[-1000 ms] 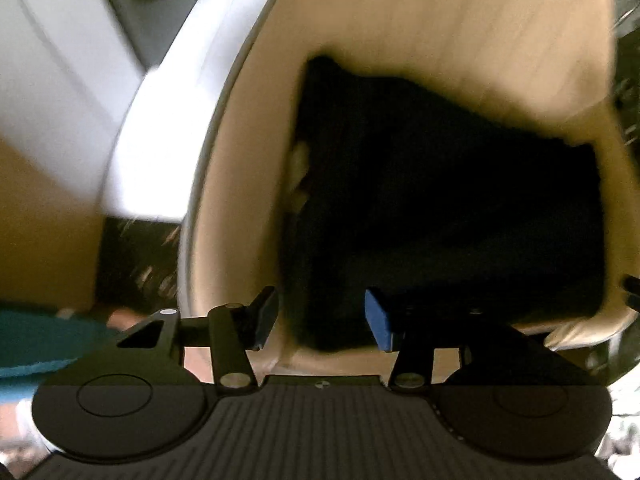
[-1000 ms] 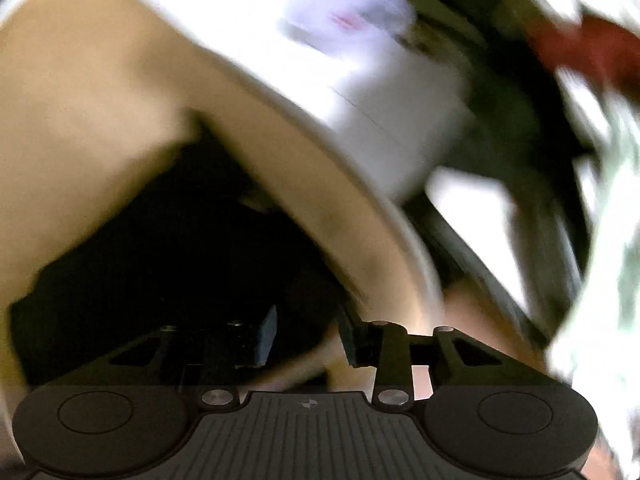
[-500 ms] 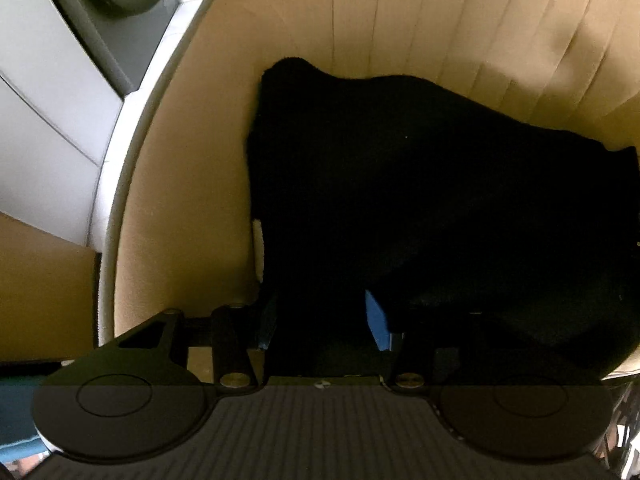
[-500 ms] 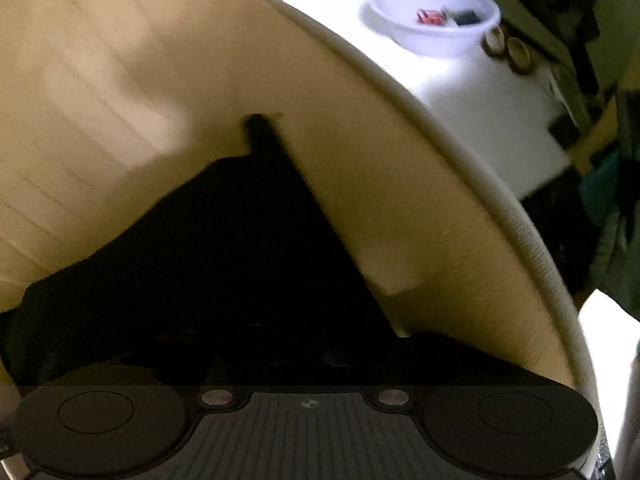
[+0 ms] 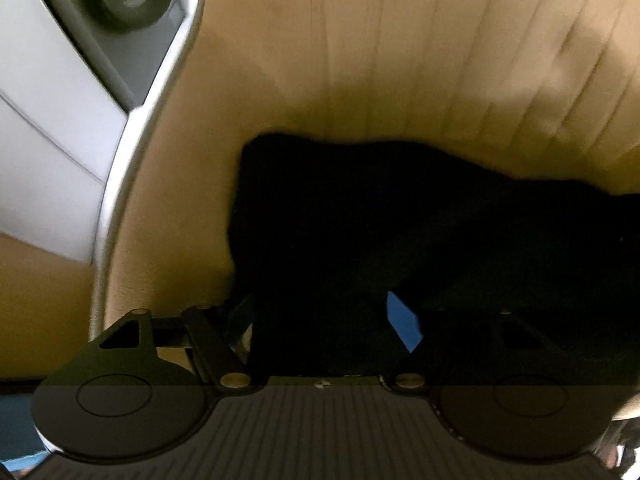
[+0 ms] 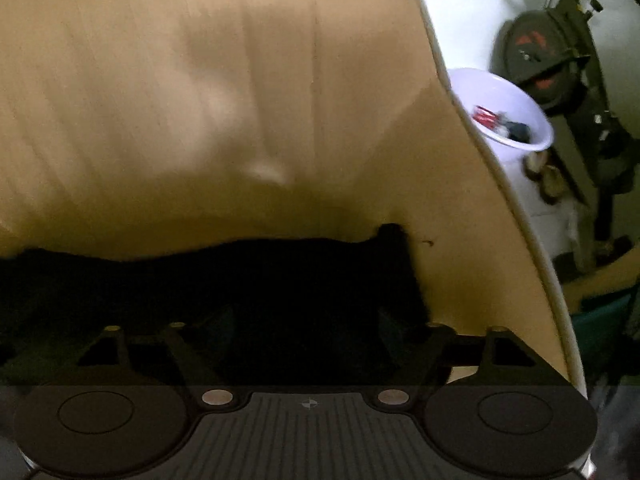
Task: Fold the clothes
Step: 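Lower the black sweater onto the chair seat with both grippers, then open both grippers and lift them away from the sweater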
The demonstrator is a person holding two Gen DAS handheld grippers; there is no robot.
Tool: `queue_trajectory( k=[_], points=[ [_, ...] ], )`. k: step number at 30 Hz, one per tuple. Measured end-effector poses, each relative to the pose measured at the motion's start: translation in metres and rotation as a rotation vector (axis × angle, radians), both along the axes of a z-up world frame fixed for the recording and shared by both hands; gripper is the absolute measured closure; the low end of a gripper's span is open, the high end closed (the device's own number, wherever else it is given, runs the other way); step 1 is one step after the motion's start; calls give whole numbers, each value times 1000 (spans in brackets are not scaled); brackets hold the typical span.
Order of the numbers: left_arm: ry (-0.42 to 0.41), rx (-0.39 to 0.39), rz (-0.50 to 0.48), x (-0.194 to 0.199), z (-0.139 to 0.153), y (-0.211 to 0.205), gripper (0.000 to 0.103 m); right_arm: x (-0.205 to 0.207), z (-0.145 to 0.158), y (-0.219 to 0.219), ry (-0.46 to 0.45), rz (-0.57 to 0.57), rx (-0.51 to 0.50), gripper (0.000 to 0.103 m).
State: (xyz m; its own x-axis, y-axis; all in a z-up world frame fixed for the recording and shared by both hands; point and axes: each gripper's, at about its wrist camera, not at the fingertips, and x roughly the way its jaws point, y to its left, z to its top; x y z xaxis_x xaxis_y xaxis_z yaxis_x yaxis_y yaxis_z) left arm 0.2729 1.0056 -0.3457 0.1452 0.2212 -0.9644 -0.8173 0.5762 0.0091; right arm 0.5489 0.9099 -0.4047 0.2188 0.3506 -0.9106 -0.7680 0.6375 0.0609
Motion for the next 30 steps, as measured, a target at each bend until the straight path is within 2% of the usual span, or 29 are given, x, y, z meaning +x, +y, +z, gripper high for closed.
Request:
queue_trajectory(
  k=[2, 4, 8, 10, 11, 13, 16, 19, 23, 26, 30],
  points=[
    [19, 24, -24, 5, -1, -3, 22, -3, -8, 11, -19, 38, -33, 23],
    [24, 17, -22, 4, 0, -1, 22, -4, -8, 15, -17, 29, -38, 22],
    [21, 1, 6, -7, 14, 4, 22, -4, 2, 9, 33, -6, -13, 22],
    [2, -2, 6, -9, 29, -1, 22, -1, 14, -11, 52, -50, 39, 12],
    [-3, 3, 0, -12, 36, -6, 21, -2, 25, -21, 53, -78, 71, 2],
    [-11, 16, -16, -19, 43, -14, 15, -9, 46, -42, 54, -122, 123, 1],
    [-19, 37, -32, -37, 59, -33, 15, -25, 70, -77, 73, -166, 144, 1],
    [-38, 50, -24, -54, 75, -52, 15, -51, 95, -118, 69, -229, 150, 1],
    [-70, 77, -29, -71, 94, -76, 12, -94, 120, -157, 16, -224, 134, 1],
    [-101, 93, -64, -77, 100, -93, 11, -126, 142, -178, -12, -225, 129, 1],
    [-139, 139, -112, -94, 114, -117, 9, -167, 183, -203, -53, -243, 178, 1]
  ],
)
